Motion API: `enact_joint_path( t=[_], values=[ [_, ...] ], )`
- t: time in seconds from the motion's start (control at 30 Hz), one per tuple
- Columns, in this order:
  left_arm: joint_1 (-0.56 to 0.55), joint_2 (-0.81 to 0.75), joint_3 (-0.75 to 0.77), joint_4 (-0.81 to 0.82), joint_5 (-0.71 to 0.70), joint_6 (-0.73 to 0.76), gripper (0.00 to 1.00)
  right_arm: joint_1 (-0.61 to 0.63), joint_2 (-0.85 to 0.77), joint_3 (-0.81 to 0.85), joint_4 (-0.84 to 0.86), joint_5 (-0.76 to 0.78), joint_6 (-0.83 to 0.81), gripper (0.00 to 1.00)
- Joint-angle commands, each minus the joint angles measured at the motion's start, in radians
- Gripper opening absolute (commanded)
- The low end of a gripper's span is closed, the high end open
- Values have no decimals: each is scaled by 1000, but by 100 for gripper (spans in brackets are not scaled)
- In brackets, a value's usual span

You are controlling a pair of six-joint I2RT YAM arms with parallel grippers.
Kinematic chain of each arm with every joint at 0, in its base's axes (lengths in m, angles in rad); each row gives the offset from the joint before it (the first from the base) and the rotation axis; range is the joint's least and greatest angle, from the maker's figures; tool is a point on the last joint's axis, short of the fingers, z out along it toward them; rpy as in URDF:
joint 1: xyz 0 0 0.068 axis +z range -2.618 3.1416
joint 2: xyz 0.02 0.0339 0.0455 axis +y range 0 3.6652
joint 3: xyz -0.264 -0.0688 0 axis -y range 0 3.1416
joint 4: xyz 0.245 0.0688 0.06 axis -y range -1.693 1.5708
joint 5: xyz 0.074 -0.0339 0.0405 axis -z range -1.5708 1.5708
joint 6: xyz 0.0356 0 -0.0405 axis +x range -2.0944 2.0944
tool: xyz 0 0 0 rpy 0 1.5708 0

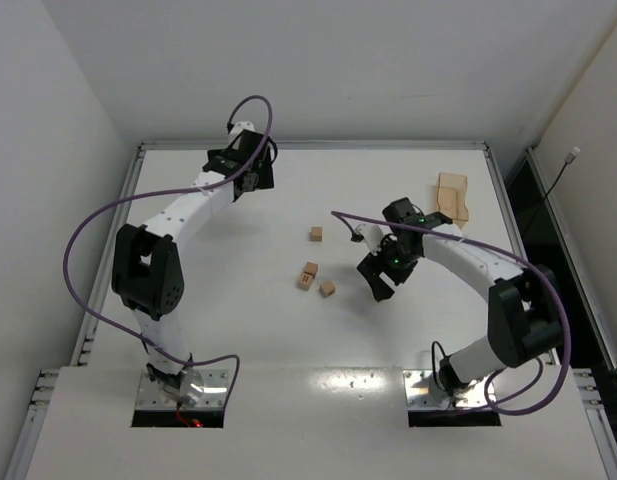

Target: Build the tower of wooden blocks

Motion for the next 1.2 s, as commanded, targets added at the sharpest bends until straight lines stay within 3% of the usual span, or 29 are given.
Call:
enact_joint_path(
  t=[0.0, 0.37, 0.63, 1.17],
  values=[
    [30, -47, 3, 15, 6, 7, 100, 15, 29, 11, -14, 32, -5, 74],
    [73, -38, 3, 15, 24, 7, 100, 42, 185, 106, 16, 121, 64, 74],
    [92, -9, 3, 15, 24, 7, 100, 42, 262, 154, 14, 112, 83, 65],
    [112, 24, 31, 24, 34, 16, 100, 72, 268, 153, -49, 141, 106, 55]
  ],
)
